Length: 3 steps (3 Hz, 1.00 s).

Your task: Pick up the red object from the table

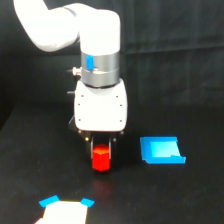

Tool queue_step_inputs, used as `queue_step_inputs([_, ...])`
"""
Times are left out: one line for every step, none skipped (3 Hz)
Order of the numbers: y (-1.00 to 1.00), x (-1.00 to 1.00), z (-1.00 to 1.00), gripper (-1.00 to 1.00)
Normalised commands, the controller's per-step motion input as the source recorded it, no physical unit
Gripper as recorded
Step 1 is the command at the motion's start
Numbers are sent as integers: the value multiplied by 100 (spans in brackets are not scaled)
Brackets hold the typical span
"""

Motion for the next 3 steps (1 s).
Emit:
queue_step_inputs([-28,-18,100,-71])
queue_step_inputs([42,18,100,-91])
queue_step_inputs([-9,-15,100,-20])
